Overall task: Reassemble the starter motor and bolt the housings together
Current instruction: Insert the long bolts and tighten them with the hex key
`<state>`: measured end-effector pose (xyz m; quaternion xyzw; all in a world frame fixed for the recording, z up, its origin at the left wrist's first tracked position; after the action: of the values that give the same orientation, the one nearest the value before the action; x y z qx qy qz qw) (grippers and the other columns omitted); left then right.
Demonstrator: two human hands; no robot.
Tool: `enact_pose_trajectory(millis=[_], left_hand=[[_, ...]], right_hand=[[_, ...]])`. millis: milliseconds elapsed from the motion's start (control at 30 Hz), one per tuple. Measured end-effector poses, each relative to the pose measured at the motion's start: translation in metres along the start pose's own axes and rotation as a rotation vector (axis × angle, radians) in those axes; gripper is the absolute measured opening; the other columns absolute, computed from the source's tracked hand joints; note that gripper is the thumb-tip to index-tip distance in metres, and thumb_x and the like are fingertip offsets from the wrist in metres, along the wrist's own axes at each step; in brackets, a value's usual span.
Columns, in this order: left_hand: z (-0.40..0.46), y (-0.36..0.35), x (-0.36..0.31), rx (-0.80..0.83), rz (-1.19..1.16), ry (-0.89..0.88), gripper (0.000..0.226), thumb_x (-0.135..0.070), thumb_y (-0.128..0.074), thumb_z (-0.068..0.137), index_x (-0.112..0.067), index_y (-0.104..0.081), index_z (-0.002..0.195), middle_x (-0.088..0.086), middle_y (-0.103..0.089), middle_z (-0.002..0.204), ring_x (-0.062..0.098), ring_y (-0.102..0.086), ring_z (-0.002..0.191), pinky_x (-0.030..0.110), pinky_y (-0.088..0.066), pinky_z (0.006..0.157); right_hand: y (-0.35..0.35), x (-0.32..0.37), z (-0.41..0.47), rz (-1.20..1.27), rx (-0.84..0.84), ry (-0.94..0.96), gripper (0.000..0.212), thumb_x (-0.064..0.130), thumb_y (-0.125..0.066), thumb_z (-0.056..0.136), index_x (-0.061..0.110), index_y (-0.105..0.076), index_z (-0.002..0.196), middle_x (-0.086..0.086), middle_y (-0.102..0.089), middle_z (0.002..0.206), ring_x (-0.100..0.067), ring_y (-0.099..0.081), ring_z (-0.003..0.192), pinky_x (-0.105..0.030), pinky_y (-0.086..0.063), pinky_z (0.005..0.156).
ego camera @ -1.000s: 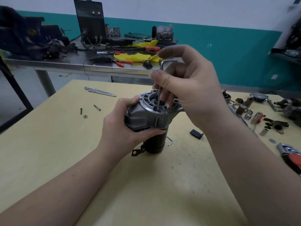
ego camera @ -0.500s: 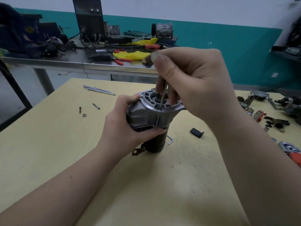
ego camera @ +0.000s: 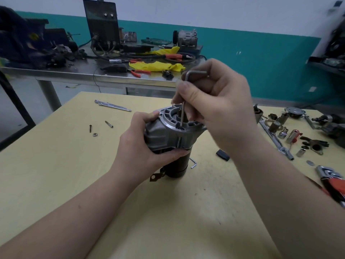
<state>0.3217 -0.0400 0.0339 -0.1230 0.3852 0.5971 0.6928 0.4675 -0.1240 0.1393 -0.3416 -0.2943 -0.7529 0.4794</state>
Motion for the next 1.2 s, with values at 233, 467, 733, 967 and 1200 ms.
enact_pose_trajectory(millis=[233,467,733,967,1200], left_hand=[[-0.001,0.001,-0.001,-0.013,-0.006,0.0,0.087,-0.066,-0.096,0.055,-0.07,-0.04,0.121,-0.045,-0.061,0.125,-0.009,-0.068,0.112,0.006,-0.053,0.083],[-0.001,-0.001,0.002,-0.009,-0.001,0.0,0.089,-0.073,-0.096,0.056,-0.066,-0.039,0.124,-0.039,-0.062,0.131,-0.007,-0.068,0.114,0.005,-0.053,0.084],[-0.001,-0.001,0.003,-0.01,0.0,0.01,0.088,-0.065,-0.097,0.055,-0.067,-0.04,0.123,-0.031,-0.063,0.131,-0.004,-0.069,0.115,0.007,-0.053,0.085],[-0.001,-0.001,0.001,-0.003,0.003,0.005,0.086,-0.065,-0.096,0.056,-0.067,-0.039,0.121,-0.034,-0.062,0.132,-0.008,-0.069,0.113,0.006,-0.053,0.084],[-0.001,-0.001,0.001,0.008,-0.015,0.009,0.087,-0.064,-0.097,0.057,-0.068,-0.039,0.122,-0.044,-0.061,0.127,-0.011,-0.067,0.113,0.005,-0.053,0.083]], right_hand=[[-0.011,0.011,-0.014,-0.281,-0.139,0.332,0.045,-0.002,-0.056,0.105,0.009,-0.055,0.149,0.011,-0.063,0.078,-0.033,-0.053,0.055,-0.042,-0.049,0.054],[-0.007,0.032,0.002,-0.395,0.0,0.274,0.031,0.023,-0.059,0.108,0.001,-0.078,0.098,-0.012,-0.063,0.063,-0.028,-0.059,0.052,-0.044,-0.042,0.048],[-0.002,0.006,0.014,-0.034,-0.02,-0.164,0.017,0.021,-0.059,0.108,0.013,-0.074,0.105,-0.014,-0.071,0.065,-0.023,-0.059,0.042,-0.024,-0.039,0.038],[0.003,-0.004,0.006,0.008,0.017,-0.015,0.013,0.004,-0.07,0.099,0.006,-0.071,0.112,-0.012,-0.077,0.081,-0.023,-0.065,0.051,-0.027,-0.05,0.046],[-0.008,0.012,-0.01,-0.291,-0.055,0.377,0.033,0.002,-0.059,0.104,0.006,-0.067,0.135,0.007,-0.067,0.083,-0.016,-0.063,0.061,-0.033,-0.052,0.059]])
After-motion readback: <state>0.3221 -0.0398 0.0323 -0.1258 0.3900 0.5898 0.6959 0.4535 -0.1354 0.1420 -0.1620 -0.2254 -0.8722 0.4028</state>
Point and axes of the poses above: each hand's wrist, its own z-axis towards the middle knuckle, its own y-axis out of the back of the hand, x = y × z, the point moved 7 cm from there along z, towards the middle knuckle
